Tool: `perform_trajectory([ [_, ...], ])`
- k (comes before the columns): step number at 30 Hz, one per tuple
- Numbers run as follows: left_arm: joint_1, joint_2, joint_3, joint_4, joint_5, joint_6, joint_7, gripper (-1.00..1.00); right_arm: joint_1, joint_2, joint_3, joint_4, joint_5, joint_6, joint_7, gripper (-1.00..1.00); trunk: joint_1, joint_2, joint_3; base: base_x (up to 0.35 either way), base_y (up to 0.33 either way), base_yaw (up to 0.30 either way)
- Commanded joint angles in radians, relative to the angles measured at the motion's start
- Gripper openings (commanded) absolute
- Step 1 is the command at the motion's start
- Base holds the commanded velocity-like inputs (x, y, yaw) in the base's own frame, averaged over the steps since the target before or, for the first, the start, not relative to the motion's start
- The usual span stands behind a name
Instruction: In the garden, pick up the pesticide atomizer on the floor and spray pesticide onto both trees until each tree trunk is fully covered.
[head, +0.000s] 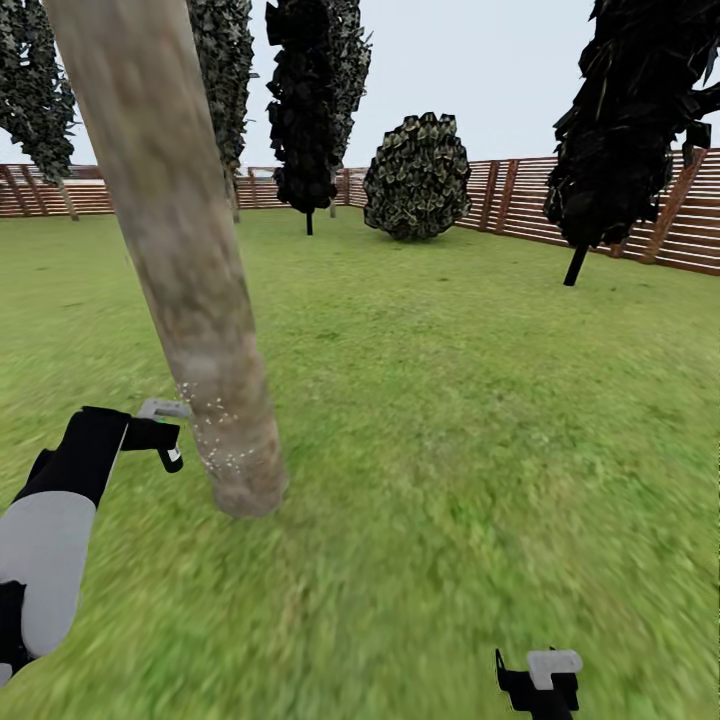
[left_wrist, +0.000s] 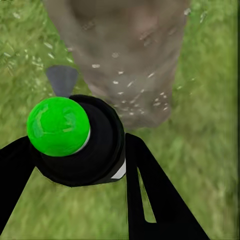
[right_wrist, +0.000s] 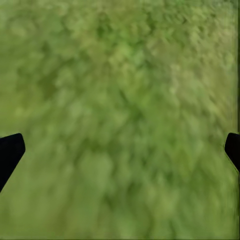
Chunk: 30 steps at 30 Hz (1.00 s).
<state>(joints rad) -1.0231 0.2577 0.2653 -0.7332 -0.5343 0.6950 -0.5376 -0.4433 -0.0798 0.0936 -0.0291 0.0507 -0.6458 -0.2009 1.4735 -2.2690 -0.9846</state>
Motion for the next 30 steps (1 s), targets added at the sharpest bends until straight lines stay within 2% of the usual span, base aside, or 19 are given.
perform_trajectory([
  [1,0.000,0.000,0.000,0.000,0.000,0.000,0.000,-1.00,0.000,0.000,0.000,0.000,0.000,0.000,0.000,1.00,0.000,0.000,0.000,0.072,-0.262,0.000],
  [24,0.000,0.001,0.002,0.001,-0.002,-0.001,0.002,-1.00,0.000,0.001,0.000,0.000,0.000,0.000,0.000,1.00,0.000,0.000,0.000,0.003,-0.274,0.002],
  [30,0.001,0.002,0.002,0.002,-0.007,-0.003,0.006,-1.00,0.000,0.003,0.000,0.000,0.000,0.000,0.001,1.00,0.000,0.000,0.000,0.000,-0.275,0.263],
])
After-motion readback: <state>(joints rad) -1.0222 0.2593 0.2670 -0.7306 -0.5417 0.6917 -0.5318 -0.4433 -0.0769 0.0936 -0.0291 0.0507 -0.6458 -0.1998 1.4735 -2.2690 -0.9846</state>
